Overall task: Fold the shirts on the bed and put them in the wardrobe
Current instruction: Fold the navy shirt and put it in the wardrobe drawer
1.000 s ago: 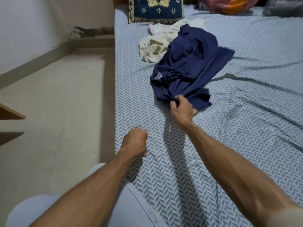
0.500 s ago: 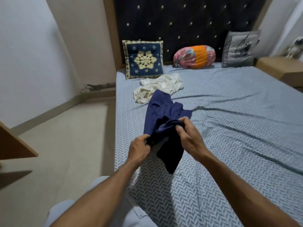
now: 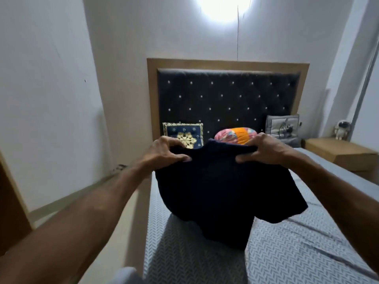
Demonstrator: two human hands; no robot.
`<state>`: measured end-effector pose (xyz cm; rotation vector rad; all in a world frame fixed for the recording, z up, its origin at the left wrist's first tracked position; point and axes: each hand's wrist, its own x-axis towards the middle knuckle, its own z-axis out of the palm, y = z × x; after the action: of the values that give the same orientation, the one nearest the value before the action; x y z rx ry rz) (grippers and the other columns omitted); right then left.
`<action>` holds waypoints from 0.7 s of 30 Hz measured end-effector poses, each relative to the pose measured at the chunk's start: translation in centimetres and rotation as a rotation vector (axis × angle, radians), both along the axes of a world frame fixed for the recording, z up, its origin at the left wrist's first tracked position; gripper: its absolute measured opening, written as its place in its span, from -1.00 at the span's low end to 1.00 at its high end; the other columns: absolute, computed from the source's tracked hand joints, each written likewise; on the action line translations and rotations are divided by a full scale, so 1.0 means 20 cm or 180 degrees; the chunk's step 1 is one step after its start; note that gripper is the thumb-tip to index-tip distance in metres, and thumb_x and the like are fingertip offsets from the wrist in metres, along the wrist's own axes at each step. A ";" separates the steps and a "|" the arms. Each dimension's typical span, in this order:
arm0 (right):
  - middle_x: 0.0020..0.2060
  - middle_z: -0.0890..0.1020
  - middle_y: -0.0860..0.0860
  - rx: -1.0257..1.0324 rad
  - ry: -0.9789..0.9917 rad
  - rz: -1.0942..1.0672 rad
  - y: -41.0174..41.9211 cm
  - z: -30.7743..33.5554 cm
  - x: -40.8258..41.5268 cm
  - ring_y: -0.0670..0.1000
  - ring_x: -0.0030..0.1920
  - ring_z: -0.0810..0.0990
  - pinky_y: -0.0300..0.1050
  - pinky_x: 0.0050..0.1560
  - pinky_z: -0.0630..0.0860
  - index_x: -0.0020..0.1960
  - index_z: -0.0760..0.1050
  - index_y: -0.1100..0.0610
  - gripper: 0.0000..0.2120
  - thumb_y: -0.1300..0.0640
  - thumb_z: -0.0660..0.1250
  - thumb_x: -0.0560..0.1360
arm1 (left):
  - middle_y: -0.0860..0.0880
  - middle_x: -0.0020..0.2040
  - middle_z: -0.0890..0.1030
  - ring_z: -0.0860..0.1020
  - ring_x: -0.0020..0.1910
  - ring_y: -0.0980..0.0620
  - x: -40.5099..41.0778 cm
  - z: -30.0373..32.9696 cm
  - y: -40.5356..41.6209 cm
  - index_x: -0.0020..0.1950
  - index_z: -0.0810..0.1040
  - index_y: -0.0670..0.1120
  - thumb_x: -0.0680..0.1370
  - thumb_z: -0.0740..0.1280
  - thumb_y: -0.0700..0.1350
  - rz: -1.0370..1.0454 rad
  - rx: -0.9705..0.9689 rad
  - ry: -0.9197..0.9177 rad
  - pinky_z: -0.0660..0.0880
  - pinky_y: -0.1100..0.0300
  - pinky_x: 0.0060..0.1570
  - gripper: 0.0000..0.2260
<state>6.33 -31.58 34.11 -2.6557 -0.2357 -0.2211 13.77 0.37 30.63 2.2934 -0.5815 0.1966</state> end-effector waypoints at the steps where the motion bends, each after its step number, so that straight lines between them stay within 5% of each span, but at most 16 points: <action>1: -0.36 0.63 -0.40 0.0095 -0.0224 -0.0051 -0.01 0.04 0.00 -0.30 -0.24 0.62 -0.40 -0.22 0.46 -0.19 0.65 -0.23 -0.90 -0.13 0.56 0.38 | 0.10 -0.10 0.70 0.66 -0.06 0.09 -0.03 0.07 0.01 0.00 0.72 0.09 0.32 0.63 0.13 -0.0133 0.0180 0.0080 0.53 0.20 -0.10 -0.69; 5: -0.21 0.74 0.02 0.1202 -0.0667 -0.0649 -0.06 0.12 0.02 0.07 -0.08 0.71 0.09 0.04 0.61 -0.12 0.74 -0.04 -0.86 -0.09 0.50 0.43 | -0.07 -0.08 0.73 0.69 -0.05 -0.03 -0.09 0.23 0.03 -0.01 0.75 0.00 0.30 0.65 -0.03 -0.0495 0.0188 0.0466 0.63 0.01 0.00 -0.71; 10: -0.21 0.69 0.14 0.1713 -0.0745 -0.0745 -0.08 0.12 -0.01 0.03 -0.21 0.59 -0.09 -0.19 0.46 -0.11 0.72 0.07 -0.89 0.07 0.42 0.52 | -0.18 -0.07 0.69 0.64 -0.05 -0.15 -0.07 0.22 0.05 -0.09 0.65 -0.12 0.37 0.58 -0.19 -0.0470 -0.0673 0.0464 0.56 0.02 -0.02 -0.81; 13: -0.18 0.71 0.09 0.2031 -0.0889 -0.0868 -0.10 0.11 0.02 0.03 -0.17 0.63 -0.04 -0.13 0.58 -0.05 0.70 0.05 -0.88 0.14 0.38 0.55 | -0.25 0.02 0.70 0.67 -0.03 -0.21 -0.07 0.22 0.03 0.02 0.67 -0.16 0.43 0.55 -0.18 -0.0435 -0.0791 0.0888 0.62 -0.02 0.02 -0.80; 17: -0.13 0.74 0.05 0.1668 -0.0874 -0.1405 -0.07 0.08 0.13 0.14 -0.03 0.69 0.12 0.07 0.63 0.00 0.69 0.00 -0.82 -0.06 0.43 0.47 | -0.16 -0.22 0.68 0.65 -0.33 -0.04 -0.13 0.21 -0.09 -0.10 0.67 -0.23 0.55 0.38 -0.14 -0.0492 -0.1402 0.1944 0.57 0.19 -0.33 -0.83; 21: 0.14 0.64 0.06 0.0305 -0.0502 -0.1417 0.19 0.00 0.21 0.13 0.20 0.59 -0.10 0.15 0.48 0.26 0.54 -0.03 -0.55 -0.19 0.44 0.44 | -0.15 -0.20 0.68 0.65 -0.29 -0.04 -0.16 0.15 -0.25 -0.05 0.65 -0.15 0.55 0.35 0.01 -0.0315 -0.2288 0.2353 0.53 0.14 -0.21 -0.77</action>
<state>10.62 -27.79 34.17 -2.5637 0.3148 -0.5688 10.64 -4.72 33.70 1.4740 -0.1793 -0.4192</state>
